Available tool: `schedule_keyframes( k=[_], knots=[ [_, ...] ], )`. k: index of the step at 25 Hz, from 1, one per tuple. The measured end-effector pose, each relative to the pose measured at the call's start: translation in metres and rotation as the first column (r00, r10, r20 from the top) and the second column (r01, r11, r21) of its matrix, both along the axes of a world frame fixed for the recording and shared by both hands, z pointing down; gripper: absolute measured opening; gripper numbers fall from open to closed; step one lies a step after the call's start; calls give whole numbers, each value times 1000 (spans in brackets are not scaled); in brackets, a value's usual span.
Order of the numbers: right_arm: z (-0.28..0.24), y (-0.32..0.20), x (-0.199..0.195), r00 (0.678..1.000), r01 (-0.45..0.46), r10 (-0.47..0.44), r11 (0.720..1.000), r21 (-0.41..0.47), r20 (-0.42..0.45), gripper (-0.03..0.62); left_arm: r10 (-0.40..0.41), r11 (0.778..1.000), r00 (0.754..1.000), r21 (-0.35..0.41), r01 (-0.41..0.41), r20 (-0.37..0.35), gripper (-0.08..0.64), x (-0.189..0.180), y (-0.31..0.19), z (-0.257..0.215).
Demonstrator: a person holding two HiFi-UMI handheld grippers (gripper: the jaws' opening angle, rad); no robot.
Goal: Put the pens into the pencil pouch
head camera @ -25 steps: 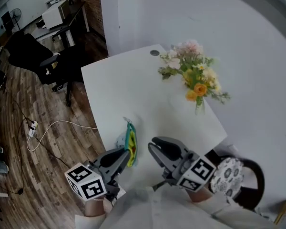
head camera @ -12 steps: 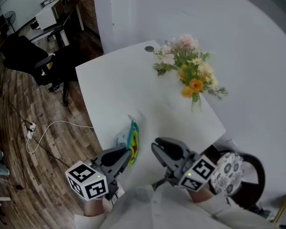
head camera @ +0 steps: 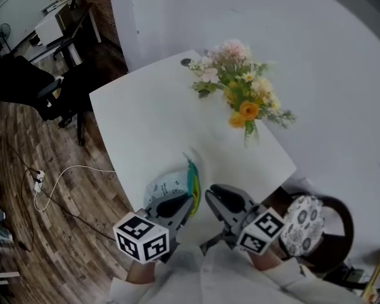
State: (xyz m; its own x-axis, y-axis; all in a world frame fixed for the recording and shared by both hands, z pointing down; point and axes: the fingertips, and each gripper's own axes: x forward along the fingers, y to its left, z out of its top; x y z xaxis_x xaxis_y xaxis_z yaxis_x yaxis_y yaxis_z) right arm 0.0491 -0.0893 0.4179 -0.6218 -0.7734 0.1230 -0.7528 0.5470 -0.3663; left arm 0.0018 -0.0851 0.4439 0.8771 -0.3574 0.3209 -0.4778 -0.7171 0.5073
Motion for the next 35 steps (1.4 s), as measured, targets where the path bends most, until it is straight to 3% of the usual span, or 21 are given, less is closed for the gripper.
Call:
schedule_keyframes(
  k=[11,16,22,35],
  knots=[
    [19,-2,19,999,-31,28,996,-81,-29,36,31,1000,990,-7,-31,140,31,27,0,34],
    [24,-9,24,999,-20,16,994,-104,-39,28,58,997,987,-63,-49,152,31,34,3,51],
    [24,-10,27,999,10,-16,993,-118,-52,28,67,995,973,-82,-50,221,31,38,8,73],
    [47,6,25,993,95,-107,974,-208,-50,28,-1,990,958,-135,42,288,31,46,15,105]
  ],
)
